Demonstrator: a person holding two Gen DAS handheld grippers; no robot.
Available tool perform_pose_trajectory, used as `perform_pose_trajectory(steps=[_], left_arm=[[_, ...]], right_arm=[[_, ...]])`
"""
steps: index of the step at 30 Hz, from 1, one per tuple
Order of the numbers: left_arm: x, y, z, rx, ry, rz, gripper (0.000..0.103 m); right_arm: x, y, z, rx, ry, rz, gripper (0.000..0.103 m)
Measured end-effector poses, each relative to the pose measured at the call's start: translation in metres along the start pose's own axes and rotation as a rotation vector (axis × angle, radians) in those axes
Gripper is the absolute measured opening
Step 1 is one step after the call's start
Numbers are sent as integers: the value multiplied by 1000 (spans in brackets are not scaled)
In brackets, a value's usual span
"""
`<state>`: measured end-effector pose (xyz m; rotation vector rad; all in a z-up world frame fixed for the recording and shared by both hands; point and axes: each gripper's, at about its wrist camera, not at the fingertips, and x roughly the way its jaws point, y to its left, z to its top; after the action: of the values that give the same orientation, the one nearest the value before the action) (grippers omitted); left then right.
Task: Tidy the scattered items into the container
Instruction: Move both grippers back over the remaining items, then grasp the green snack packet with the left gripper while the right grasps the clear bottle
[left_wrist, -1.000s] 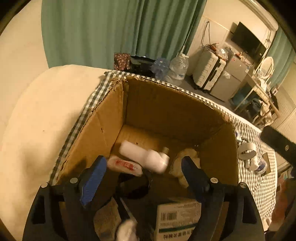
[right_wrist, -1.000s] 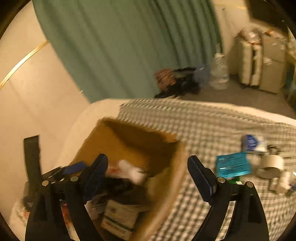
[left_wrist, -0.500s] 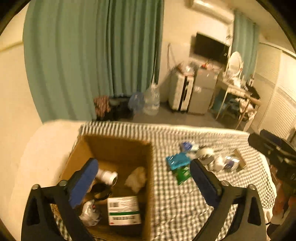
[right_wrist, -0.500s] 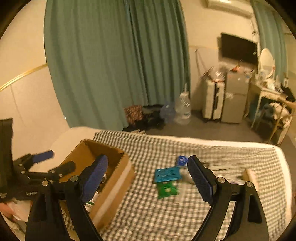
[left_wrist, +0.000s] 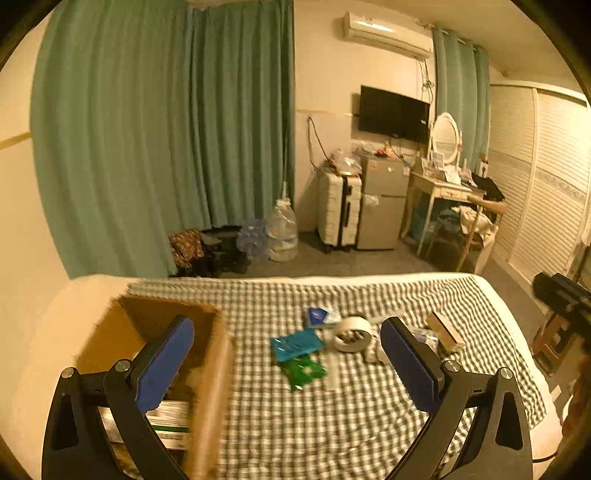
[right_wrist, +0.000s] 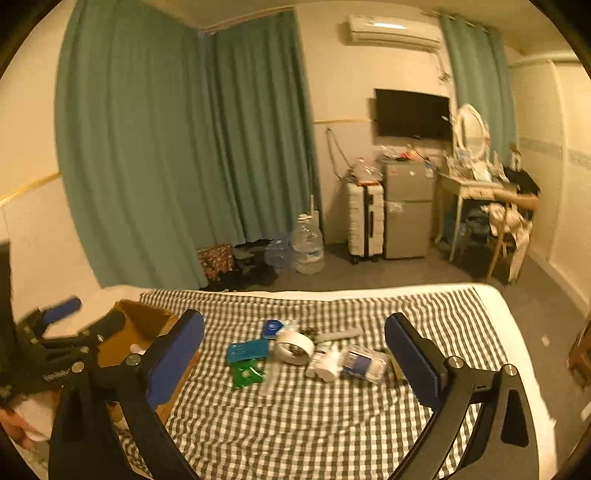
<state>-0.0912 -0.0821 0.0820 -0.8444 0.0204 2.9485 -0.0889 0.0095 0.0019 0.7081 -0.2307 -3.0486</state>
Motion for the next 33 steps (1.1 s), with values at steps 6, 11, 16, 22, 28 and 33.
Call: perform_pose_trajectory(steps=[6, 11, 16, 22, 28, 33], left_arm=[[56, -29, -32, 15, 105, -11, 103], [108, -39, -62, 27, 197, -9, 103], [159, -36, -87, 10, 283, 7, 103], [212, -20, -109, -24, 355, 34, 103], [252, -7, -122, -47, 383, 59, 103], [276, 5, -131, -122, 394, 50, 101]], right_arm=[[26, -51, -26, 77, 31, -35, 103], [68, -71, -54, 126, 97, -36, 103], [117, -71, -84, 139, 168, -42, 103], [178, -67, -114, 188, 284, -27, 103], [220, -77, -134, 215, 335, -113, 103], [248, -100, -139, 273, 371, -208, 103]])
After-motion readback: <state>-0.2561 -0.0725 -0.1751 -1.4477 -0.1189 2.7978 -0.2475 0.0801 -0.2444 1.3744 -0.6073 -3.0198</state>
